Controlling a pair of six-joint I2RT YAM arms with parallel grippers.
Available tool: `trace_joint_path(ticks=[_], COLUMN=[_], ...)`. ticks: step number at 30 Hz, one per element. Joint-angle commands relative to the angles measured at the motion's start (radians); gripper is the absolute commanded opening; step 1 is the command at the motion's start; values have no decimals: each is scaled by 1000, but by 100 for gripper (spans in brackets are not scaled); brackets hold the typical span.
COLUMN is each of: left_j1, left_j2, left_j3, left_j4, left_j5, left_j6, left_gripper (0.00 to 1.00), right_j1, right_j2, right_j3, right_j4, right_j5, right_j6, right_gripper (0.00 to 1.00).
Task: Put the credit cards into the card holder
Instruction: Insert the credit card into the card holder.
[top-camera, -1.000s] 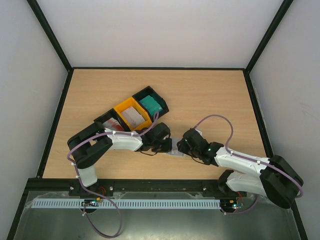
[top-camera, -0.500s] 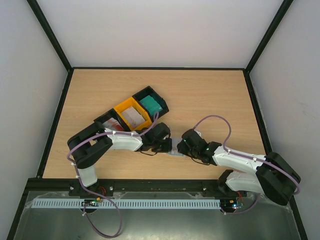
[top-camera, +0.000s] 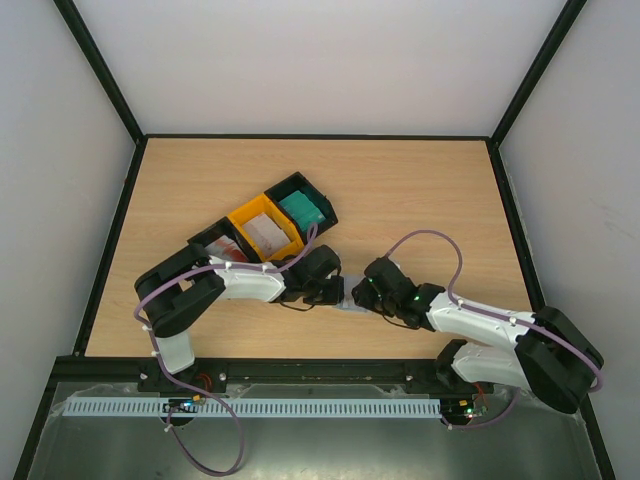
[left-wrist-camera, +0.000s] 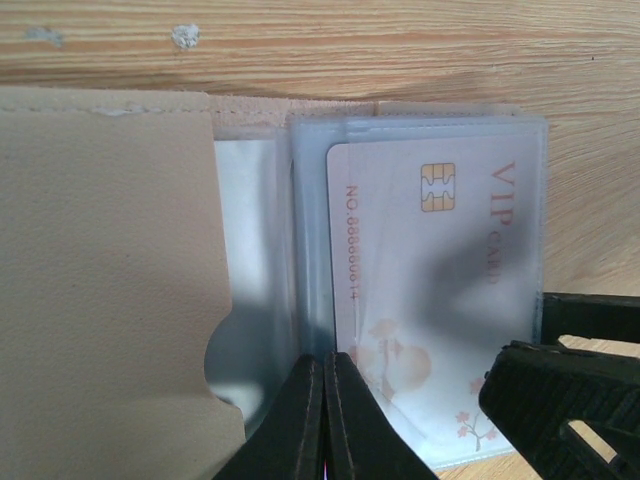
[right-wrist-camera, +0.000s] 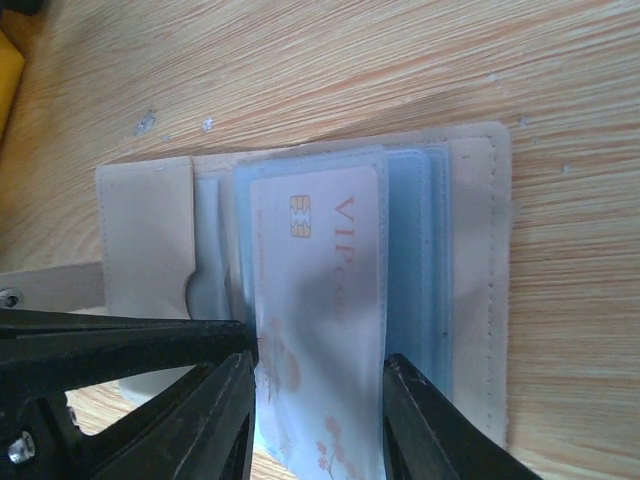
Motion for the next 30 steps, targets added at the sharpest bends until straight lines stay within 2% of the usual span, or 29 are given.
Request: trace_joint_path(ticks=[1,12,20,23,26,30], left_j1=[5,5,5,7,8,18], left_j2=[46,36,-13,-58,-115,-209], left_j3=[-29,-28,-21,-6,17,25], left_j4=[-71,-70,-70,-88,-123,-163], left_j5=[-24,-23,-26,-35,-53,-84], left_j6=[0,2,8,18,29,37], left_gripper=[2,2,3,9,20,26], right_j1=[-3,-2,-3,-3,-3,-2], right_j2=[-4,32,54,52,44,38], right_j3=[12,-42,-28,0,31,84], right_j4=[34,177,114,30,-58,-178], right_j5=[-18,-56,32,75,113,158], right_j6=[13,69,37,-10,-63,-136], right_gripper=[32,21,2,2,2,2])
